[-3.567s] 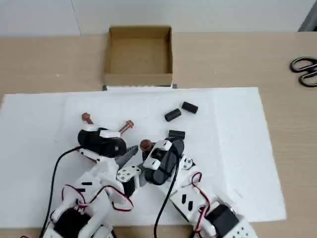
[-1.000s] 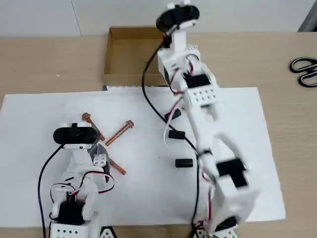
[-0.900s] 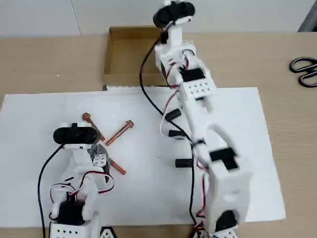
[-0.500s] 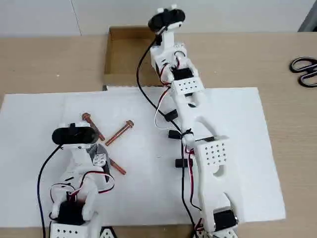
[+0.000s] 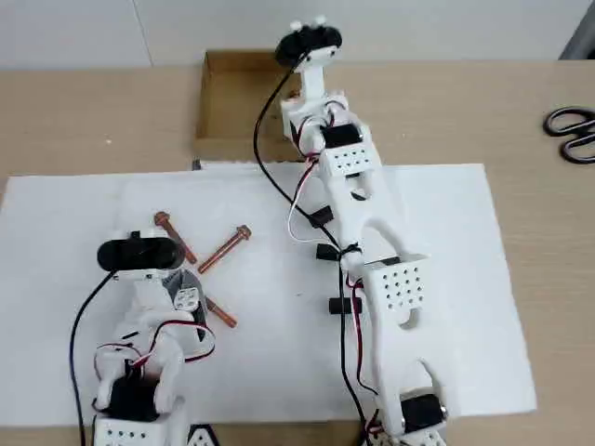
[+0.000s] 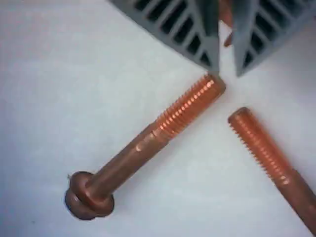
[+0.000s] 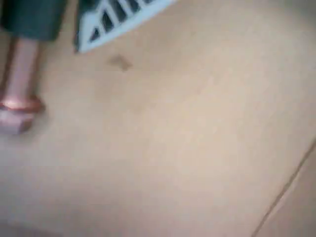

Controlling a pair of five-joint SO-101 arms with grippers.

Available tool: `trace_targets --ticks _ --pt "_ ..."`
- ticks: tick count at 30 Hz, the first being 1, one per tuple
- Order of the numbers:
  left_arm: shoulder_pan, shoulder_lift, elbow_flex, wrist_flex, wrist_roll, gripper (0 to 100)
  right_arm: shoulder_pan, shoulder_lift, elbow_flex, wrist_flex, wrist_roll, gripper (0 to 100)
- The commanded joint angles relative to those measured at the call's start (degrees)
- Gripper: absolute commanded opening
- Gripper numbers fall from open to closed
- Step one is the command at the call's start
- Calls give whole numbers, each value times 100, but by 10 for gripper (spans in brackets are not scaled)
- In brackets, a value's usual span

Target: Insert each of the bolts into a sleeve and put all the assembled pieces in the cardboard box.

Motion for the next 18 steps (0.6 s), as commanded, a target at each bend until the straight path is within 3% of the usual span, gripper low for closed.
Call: trace_targets --ticks 1,18 --pt "-44 -53 -13 -114 35 6 13 -514 -659 576 9 208" --pt "-35 -53 -13 -114 44 6 -13 -1182 -1987 5613 79 208"
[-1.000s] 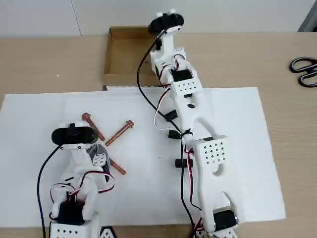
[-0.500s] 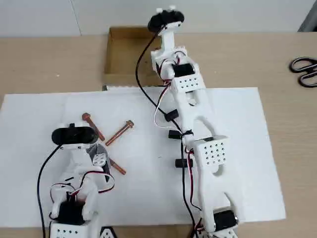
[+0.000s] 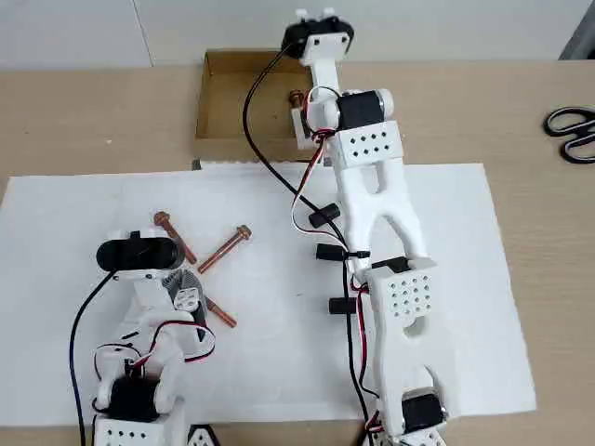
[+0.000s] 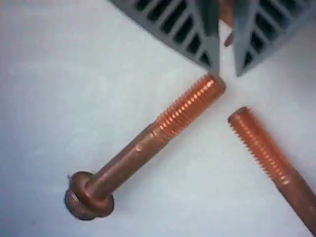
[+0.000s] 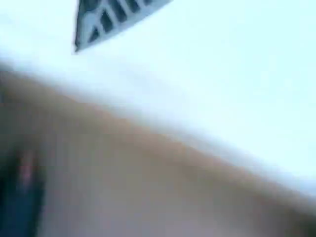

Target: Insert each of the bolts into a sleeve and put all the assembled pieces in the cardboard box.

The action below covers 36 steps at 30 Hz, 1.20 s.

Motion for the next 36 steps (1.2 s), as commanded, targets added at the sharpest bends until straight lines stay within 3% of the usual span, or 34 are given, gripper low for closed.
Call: trace_targets --ticks 1,8,14,19,26,36 --pt "-35 -53 -13 -114 44 6 4 -418 -299 716 237 208" --pt "0 -53 -13 -132 44 6 -75 -734 580 857 2233 209" --pt "-9 -53 -13 -132 53 6 -180 -1684 2251 831 3798 209" --pt "0 -53 -13 -132 53 6 -251 -2325 3349 831 4686 209" --pt "9 -53 -13 -141 53 6 -251 -3160 4484 831 5310 209" --pt "9 -53 -13 -141 53 6 -356 -3257 5116 743 5310 209"
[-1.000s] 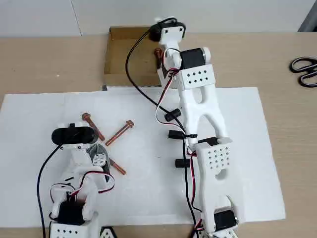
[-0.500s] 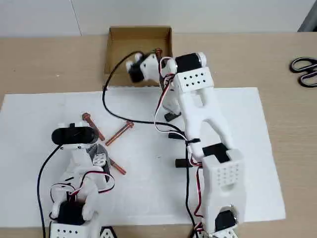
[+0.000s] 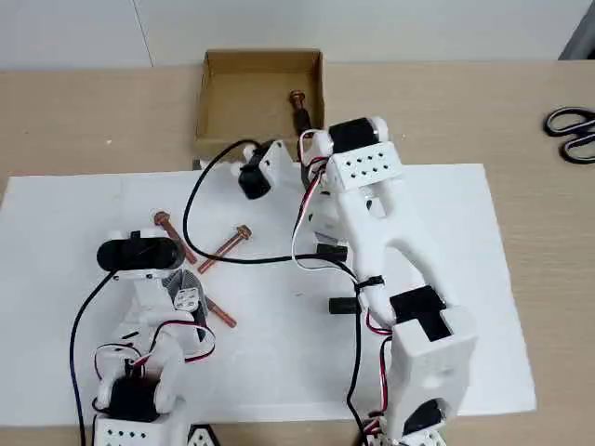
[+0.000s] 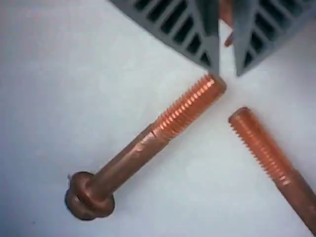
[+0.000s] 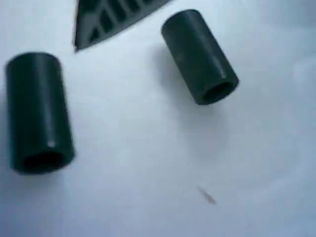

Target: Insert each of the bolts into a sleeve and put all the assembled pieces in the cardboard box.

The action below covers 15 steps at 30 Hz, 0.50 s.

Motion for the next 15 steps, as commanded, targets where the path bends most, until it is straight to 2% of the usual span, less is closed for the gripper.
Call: trace_targets --ticks 1,15 --pt "9 -53 -13 -141 53 6 -22 -312 88 -48 35 209" --pt "9 -53 -13 -149 53 6 -13 -303 1143 -910 53 208"
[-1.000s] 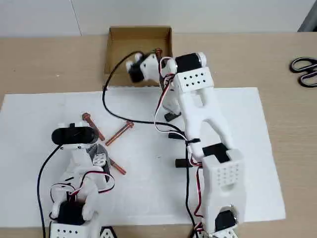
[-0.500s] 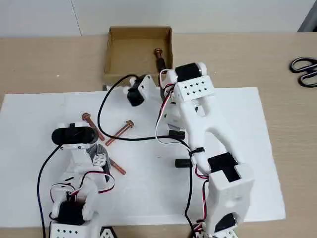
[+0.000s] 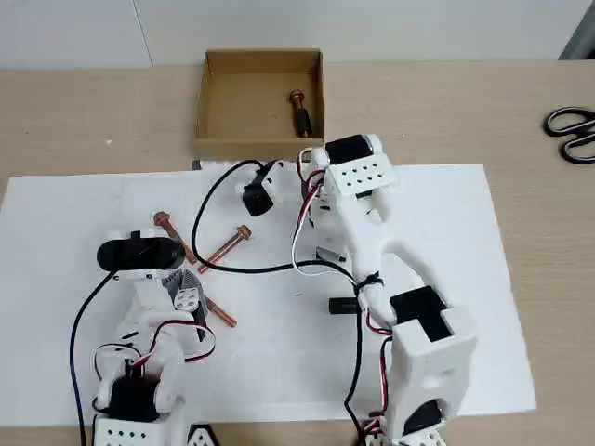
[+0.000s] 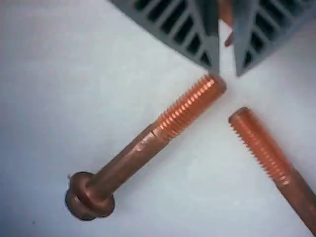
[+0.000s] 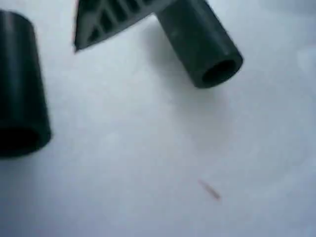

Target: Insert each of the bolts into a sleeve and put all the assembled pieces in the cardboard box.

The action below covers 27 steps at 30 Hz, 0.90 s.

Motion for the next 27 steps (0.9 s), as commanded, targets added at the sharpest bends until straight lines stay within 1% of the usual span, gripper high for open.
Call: trace_targets --ticks 1,13,17,19,27 --pt "9 -53 -13 -149 53 6 -4 -303 185 -303 53 208" --pt "18 -53 -13 -149 53 6 4 -303 1486 -1508 62 199" --pt "18 -53 -13 -149 53 6 13 -303 1688 -1727 62 85" --pt "18 -53 -13 -149 53 6 22 -295 1714 -1824 62 56" --pt "18 -53 -13 -149 53 6 31 259 1688 -1947 9 72"
